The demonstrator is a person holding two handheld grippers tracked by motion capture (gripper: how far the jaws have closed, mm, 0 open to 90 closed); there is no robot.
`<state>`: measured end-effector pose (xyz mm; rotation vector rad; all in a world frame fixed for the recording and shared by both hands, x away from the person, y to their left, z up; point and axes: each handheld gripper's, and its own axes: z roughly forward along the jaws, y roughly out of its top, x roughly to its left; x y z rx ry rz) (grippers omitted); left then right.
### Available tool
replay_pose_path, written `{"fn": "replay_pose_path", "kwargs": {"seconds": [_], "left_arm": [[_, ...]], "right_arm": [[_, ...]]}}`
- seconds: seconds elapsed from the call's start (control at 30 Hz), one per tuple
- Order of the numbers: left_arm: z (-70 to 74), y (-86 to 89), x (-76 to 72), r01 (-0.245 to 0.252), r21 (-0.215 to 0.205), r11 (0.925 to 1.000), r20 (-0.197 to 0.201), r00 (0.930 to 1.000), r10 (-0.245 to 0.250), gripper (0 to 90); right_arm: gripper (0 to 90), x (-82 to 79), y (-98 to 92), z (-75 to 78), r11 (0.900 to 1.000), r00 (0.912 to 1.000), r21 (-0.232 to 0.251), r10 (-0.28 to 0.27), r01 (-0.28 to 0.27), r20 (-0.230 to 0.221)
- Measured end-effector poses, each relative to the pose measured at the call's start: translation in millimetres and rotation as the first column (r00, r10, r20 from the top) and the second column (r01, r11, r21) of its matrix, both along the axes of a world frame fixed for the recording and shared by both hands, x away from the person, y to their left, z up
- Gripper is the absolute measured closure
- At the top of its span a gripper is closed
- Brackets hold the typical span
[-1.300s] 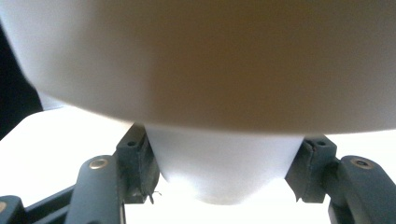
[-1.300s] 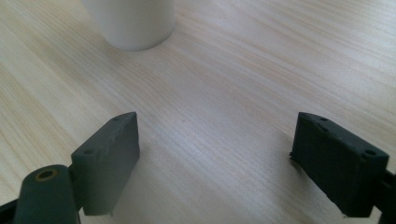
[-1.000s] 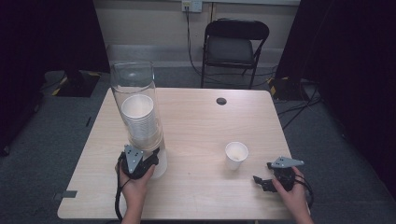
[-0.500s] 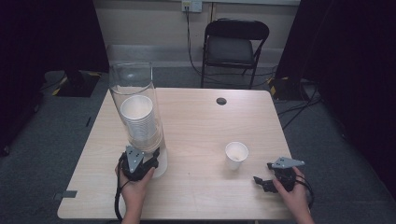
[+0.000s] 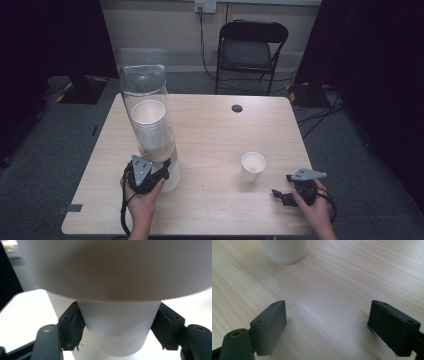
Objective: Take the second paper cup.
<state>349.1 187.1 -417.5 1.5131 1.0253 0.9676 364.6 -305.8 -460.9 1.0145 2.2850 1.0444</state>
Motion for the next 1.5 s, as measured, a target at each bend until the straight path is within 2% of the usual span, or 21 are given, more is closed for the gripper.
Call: {"fn": "replay_pose_path", "kwargs": {"seconds": [0.03, 0.07, 0.1, 0.17, 0.63, 0.7, 0.73, 0.77, 0.8, 0.83, 0.87, 0.9, 0.93, 1.03, 1.17, 1.2, 1.37, 1.4, 1.43, 1.47, 1.5], "left_arm": [[-1.9, -0.9, 0.6, -0.001, -0.005, 1.0000, -0.010, 1.0000, 0.001, 35.0], [-8.0, -0.5, 0.9, -0.006, 0.005, 1.0000, 0.003, 1.0000, 0.006, 35.6], [-13.3, 0.3, 1.0, 0.007, -0.015, 0.9999, 0.035, 0.9994, -0.006, 36.0], [-14.1, -1.0, 0.4, 0.000, -0.008, 1.0000, 0.042, 0.9991, 0.000, 36.5], [-13.7, -0.4, 0.7, -0.003, -0.002, 1.0000, 0.010, 0.9999, 0.003, 37.5], [-14.2, -1.5, 0.8, -0.002, -0.016, 0.9999, 0.011, 0.9999, 0.002, 37.5], [-14.3, -1.1, 0.9, 0.005, -0.009, 0.9999, 0.000, 1.0000, -0.005, 37.5], [-15.0, -2.9, 3.0, -0.012, 0.002, 0.9999, -0.075, 0.9971, 0.012, 38.3], [-40.5, -2.2, 10.8, 0.025, 0.142, 0.9896, -0.343, 0.9391, 0.025, 38.2], [-51.0, 0.3, 5.5, -0.006, 0.120, 0.9928, -0.292, 0.9554, 0.041, 36.7], [-48.9, -1.7, 1.0, 0.022, 0.049, 0.9985, -0.231, 0.9729, -0.011, 37.1], [-47.5, -4.6, -0.8, 0.041, 0.077, 0.9962, -0.201, 0.9793, -0.024, 36.9], [-47.1, -8.0, -1.8, 0.057, 0.110, 0.9923, -0.209, 0.9774, -0.033, 36.8], [-48.9, -8.9, -2.9, 0.072, 0.111, 0.9912, -0.219, 0.9747, -0.046, 36.4], [-49.7, -7.3, -5.2, 0.105, 0.075, 0.9917, -0.225, 0.9705, -0.085, 36.1], [-49.7, -8.9, -7.3, 0.108, 0.086, 0.9904, -0.224, 0.9708, -0.086, 36.0], [-47.3, -16.8, -17.1, 0.149, 0.137, 0.9792, -0.205, 0.9714, -0.119, 35.8], [-46.5, -18.7, -18.3, 0.158, 0.132, 0.9785, -0.208, 0.9696, -0.128, 35.7], [-45.8, -21.1, -19.5, 0.171, 0.129, 0.9768, -0.224, 0.9646, -0.139, 35.6], [-45.1, -24.4, -21.3, 0.182, 0.131, 0.9745, -0.217, 0.9645, -0.151, 35.5], [-43.9, -27.9, -22.4, 0.198, 0.146, 0.9694, -0.222, 0.9614, -0.163, 35.4]], "right_arm": [[14.0, 0.1, 0.1, 0.0, 1.000, 1.0000, -0.001, 0.000, 0.000, 0.001], [14.0, 0.1, 0.0, 0.0, 1.000, 1.0000, 0.001, 0.001, -0.001, 0.000], [13.9, 0.1, 0.0, 0.0, 1.000, 1.0000, 0.001, 0.001, -0.001, 0.000], [13.9, 0.1, -0.2, 0.0, 1.000, 1.0000, -0.001, 0.002, -0.002, 0.001], [13.9, 0.2, -0.5, -0.1, 1.000, 1.0000, -0.001, 0.005, -0.005, 0.001], [13.9, 0.3, -0.5, -0.1, 1.000, 1.0000, 0.000, 0.005, -0.005, 0.001], [13.9, 0.2, -0.5, -0.1, 1.000, 1.0000, 0.000, 0.005, -0.005, 0.001], [13.9, 0.2, -0.5, -0.1, 1.000, 1.0000, 0.000, 0.005, -0.005, 0.001], [13.9, 0.3, -0.4, 0.0, 1.000, 1.0000, -0.001, 0.005, -0.005, 0.001], [13.9, 0.5, -0.4, -0.1, 1.000, 1.0000, 0.001, 0.005, -0.005, 0.000], [13.8, 0.6, -0.7, -0.2, 1.000, 1.0000, -0.001, 0.004, -0.004, 0.002], [13.8, 0.1, -1.1, 0.1, 1.000, 1.0000, -0.001, 0.005, -0.005, 0.000], [13.8, -0.4, -1.3, -0.1, 1.000, 1.0000, 0.002, 0.002, -0.002, 0.000], [13.6, 0.3, -1.3, 0.0, 1.000, 1.0000, 0.001, 0.005, -0.005, -0.001], [13.6, 2.2, -2.2, 0.2, 1.000, 1.0000, 0.002, 0.006, -0.006, -0.001], [13.6, 2.5, -2.6, 0.2, 1.000, 1.0000, 0.002, 0.006, -0.006, 0.001], [13.6, 1.2, -2.2, 0.1, 1.000, 1.0000, 0.000, 0.007, -0.007, -0.003], [13.5, 1.1, -2.2, 0.2, 1.000, 1.0000, -0.001, 0.006, -0.006, -0.003], [13.5, 1.1, -2.2, 0.1, 1.000, 1.0000, -0.001, 0.006, -0.006, -0.002], [13.5, 1.2, -2.2, 0.2, 1.000, 1.0000, 0.000, 0.006, -0.006, -0.003], [13.5, 1.2, -2.3, 0.2, 1.000, 1.0000, 0.001, 0.007, -0.007, -0.003]]}}
